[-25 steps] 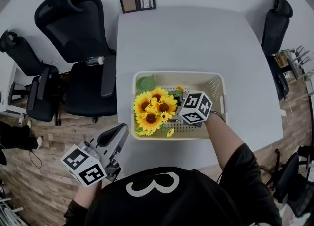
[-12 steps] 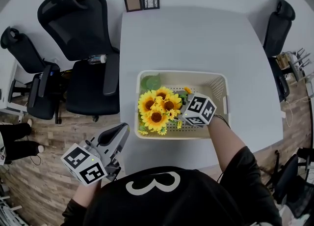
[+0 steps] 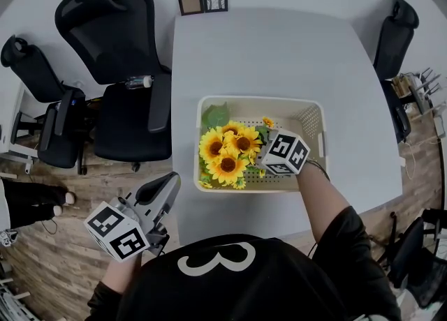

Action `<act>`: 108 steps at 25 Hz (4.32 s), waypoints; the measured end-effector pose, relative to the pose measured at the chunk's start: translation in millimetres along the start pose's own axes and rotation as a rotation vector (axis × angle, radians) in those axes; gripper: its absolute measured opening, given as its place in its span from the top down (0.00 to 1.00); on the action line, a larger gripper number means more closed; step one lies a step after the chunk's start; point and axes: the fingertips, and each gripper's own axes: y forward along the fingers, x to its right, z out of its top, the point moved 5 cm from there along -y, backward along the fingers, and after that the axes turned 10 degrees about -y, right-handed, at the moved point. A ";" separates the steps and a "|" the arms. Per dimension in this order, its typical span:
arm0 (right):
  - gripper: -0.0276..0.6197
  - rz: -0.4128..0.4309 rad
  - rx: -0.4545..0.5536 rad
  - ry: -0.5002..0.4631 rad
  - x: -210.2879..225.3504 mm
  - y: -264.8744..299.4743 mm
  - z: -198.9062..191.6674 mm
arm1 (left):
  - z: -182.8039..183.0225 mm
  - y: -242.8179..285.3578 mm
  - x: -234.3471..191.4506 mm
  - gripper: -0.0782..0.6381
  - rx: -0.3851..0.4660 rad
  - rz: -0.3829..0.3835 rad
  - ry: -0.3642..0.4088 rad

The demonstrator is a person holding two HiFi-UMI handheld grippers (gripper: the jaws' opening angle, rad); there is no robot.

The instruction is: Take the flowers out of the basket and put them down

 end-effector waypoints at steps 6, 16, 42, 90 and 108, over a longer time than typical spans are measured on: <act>0.74 -0.023 -0.006 -0.016 -1.2 -7.0 3.3 | -0.9 -4.4 1.7 0.87 0.009 -0.003 -0.003; 0.89 -0.096 0.007 -0.006 2.9 -16.8 6.4 | -4.1 -12.0 4.5 0.87 0.025 -0.020 0.003; 0.90 -0.252 0.124 -0.095 -8.2 -66.7 90.5 | 1.2 -30.7 28.8 0.87 0.031 -0.109 0.061; 0.90 -1.032 0.191 0.154 -101.3 -388.0 -19.1 | -52.3 113.6 161.9 0.87 -0.213 -0.501 0.151; 0.89 -0.969 0.130 0.289 -54.5 -400.2 -159.6 | -90.0 196.4 181.3 0.87 -0.240 -0.373 0.075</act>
